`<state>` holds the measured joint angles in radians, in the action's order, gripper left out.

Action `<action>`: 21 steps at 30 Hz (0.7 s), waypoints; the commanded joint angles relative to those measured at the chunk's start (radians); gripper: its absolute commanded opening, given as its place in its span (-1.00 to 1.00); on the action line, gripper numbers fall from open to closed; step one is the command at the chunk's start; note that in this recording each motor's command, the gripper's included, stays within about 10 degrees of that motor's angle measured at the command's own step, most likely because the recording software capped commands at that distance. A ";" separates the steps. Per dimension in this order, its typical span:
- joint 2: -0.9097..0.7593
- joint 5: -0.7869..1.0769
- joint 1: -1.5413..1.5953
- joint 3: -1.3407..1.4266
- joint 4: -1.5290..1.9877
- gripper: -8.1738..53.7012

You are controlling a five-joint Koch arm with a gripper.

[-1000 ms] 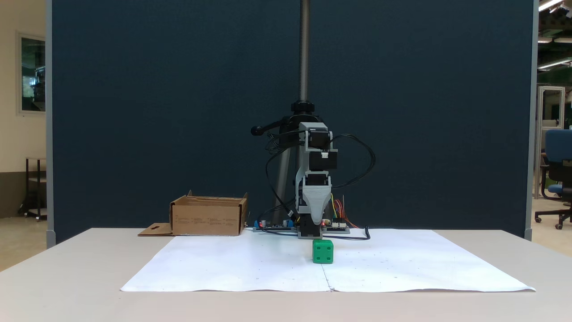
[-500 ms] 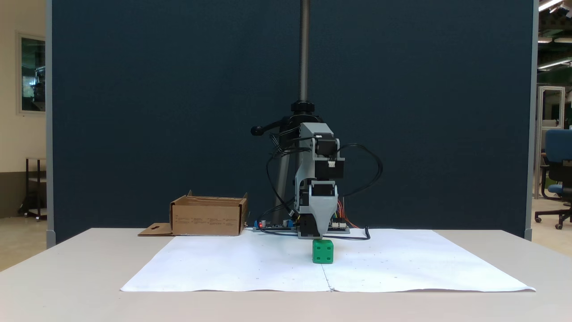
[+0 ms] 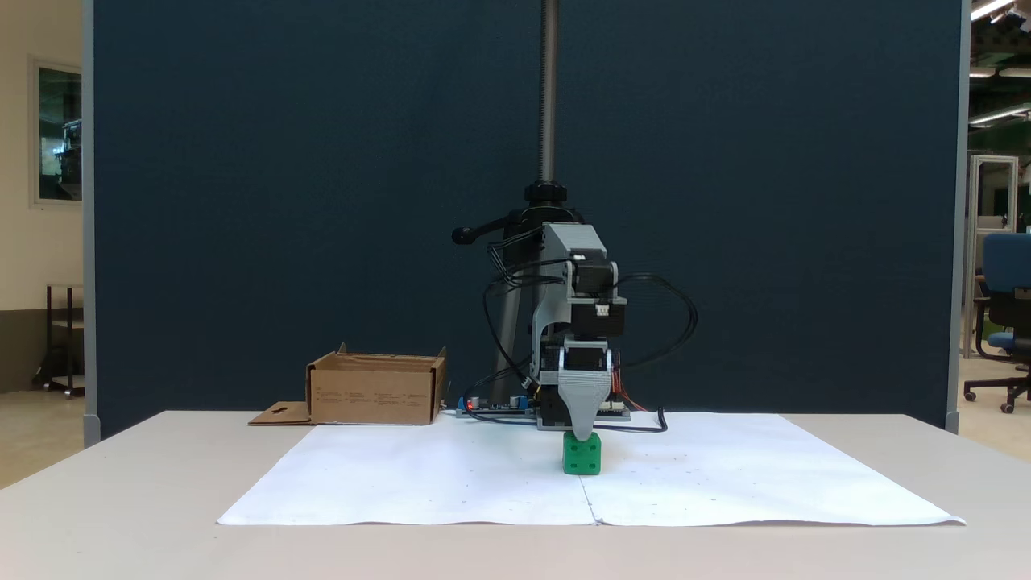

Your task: Grasp a green dice and put it in the bin.

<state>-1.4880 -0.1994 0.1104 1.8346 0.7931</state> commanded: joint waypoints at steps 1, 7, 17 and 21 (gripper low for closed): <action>-0.003 -0.048 0.018 -0.052 -0.003 0.68; 0.018 -0.046 0.015 -0.057 -0.014 0.68; 0.052 -0.055 -0.041 -0.083 -0.017 0.68; 0.072 -0.057 -0.041 -0.087 -0.017 0.68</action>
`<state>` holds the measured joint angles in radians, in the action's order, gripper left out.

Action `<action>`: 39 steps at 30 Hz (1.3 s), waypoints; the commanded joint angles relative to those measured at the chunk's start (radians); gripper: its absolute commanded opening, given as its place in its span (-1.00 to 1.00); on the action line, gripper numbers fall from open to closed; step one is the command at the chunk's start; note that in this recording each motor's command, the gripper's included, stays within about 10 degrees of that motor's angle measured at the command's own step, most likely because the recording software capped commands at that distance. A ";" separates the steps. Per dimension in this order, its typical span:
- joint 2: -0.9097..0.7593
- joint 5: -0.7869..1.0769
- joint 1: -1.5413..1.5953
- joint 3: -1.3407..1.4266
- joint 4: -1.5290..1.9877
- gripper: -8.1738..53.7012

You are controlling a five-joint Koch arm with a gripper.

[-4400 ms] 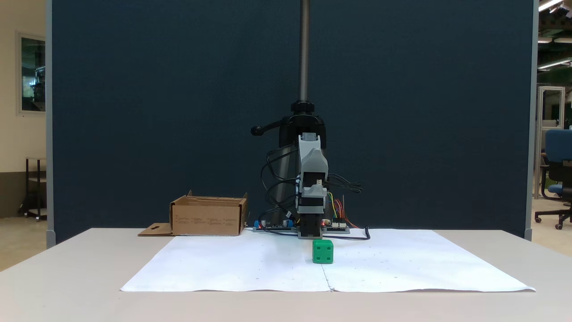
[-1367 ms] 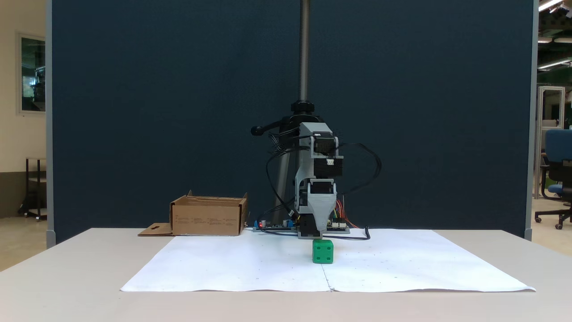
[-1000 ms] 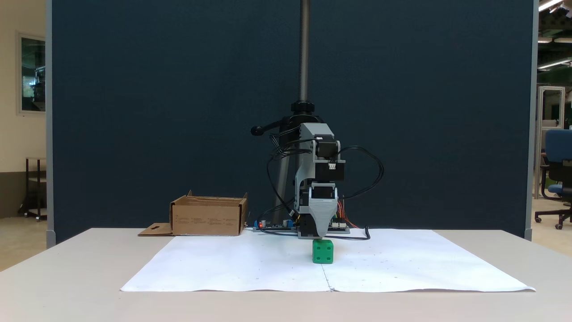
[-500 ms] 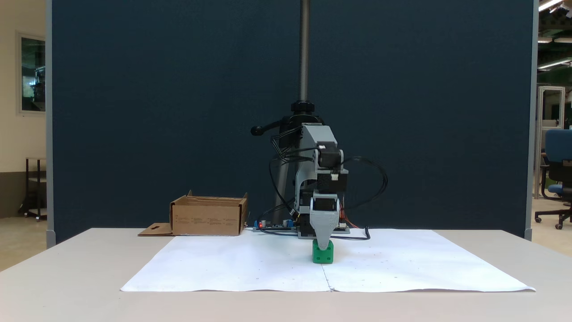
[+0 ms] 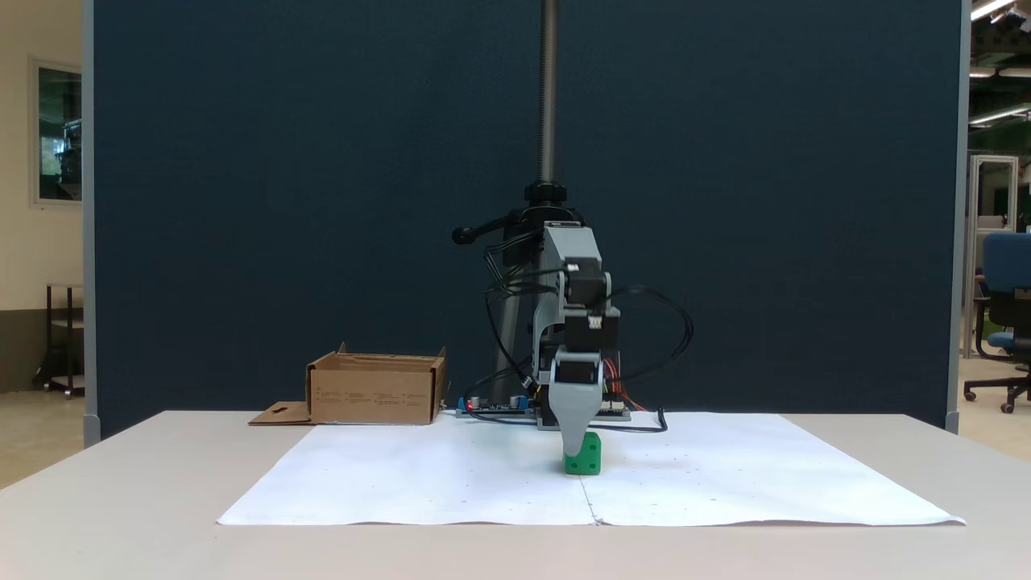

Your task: Grasp a green dice and put it in the bin.

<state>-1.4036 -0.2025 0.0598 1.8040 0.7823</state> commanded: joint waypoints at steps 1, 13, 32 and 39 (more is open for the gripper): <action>-0.008 -0.054 0.009 -0.057 -0.006 0.68; 0.049 -0.052 0.021 -0.072 -0.008 0.68; 0.087 -0.049 0.046 -0.072 -0.008 0.67; 0.087 -0.049 0.046 -0.074 -0.006 0.61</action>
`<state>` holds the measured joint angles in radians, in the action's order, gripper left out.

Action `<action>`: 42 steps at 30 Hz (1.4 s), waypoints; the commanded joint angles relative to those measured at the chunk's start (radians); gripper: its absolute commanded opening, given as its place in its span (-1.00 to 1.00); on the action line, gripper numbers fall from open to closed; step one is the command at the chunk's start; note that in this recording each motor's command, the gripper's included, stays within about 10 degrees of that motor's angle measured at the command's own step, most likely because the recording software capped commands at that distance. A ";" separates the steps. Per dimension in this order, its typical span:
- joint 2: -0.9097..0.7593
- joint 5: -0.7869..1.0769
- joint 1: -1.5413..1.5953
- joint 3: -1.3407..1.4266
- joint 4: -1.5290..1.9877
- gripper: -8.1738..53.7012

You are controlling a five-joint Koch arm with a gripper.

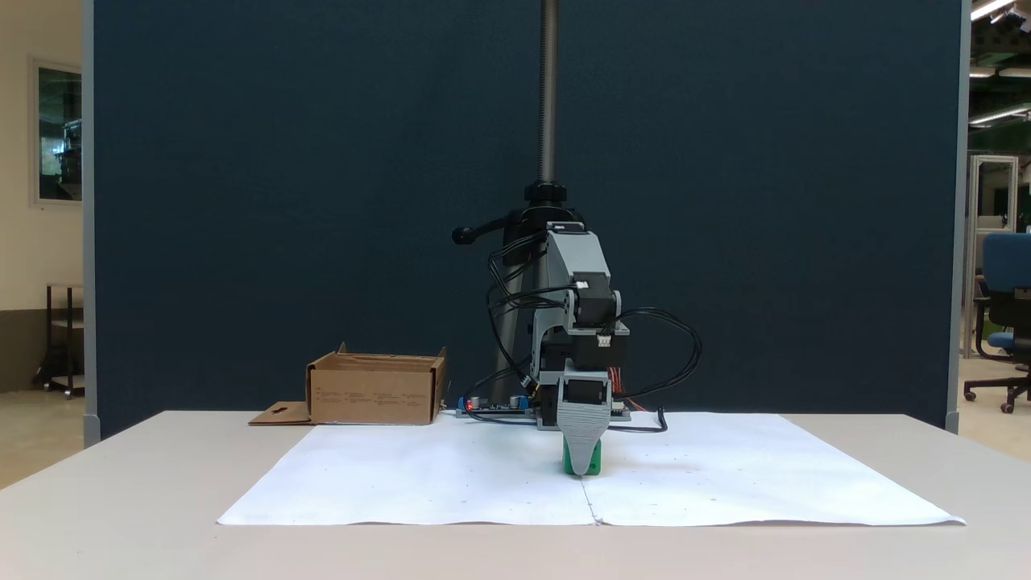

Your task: Grasp a green dice and put it in the bin.

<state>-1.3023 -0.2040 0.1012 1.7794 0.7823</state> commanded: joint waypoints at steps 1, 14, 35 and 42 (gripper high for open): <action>-0.014 -0.048 0.005 -0.049 -0.006 0.60; -0.014 -0.041 -0.006 -0.051 -0.006 0.44; -0.025 -0.041 -0.029 -0.064 -0.006 -0.33; -0.029 -0.041 -0.112 -0.147 -0.002 -0.33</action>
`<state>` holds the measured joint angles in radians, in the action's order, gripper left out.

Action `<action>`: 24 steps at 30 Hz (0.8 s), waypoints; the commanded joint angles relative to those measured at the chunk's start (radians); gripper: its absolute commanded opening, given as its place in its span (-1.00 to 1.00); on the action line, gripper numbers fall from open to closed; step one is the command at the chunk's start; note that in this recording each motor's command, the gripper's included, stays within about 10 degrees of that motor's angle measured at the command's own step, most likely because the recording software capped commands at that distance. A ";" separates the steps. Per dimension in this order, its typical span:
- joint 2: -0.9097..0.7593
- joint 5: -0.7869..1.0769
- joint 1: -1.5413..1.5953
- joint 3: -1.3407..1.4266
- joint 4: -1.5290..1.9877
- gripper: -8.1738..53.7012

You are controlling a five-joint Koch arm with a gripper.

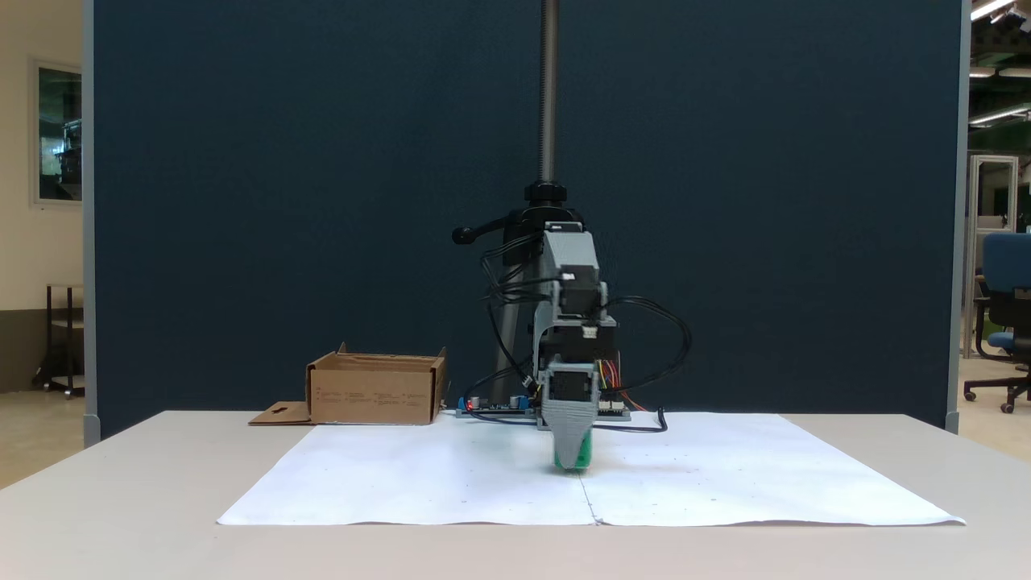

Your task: Grasp a green dice and put it in the bin.

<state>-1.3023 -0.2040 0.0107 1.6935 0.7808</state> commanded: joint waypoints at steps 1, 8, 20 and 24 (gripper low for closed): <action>-0.040 -0.041 -0.046 -0.080 -0.002 -0.33; -0.086 -0.038 -0.284 -0.307 -0.003 -0.33; -0.215 0.080 -0.850 -0.508 -0.029 -0.33; -0.224 0.126 -0.989 -0.508 -0.044 -0.33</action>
<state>-1.4726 -0.1289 -0.9649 1.2287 0.7777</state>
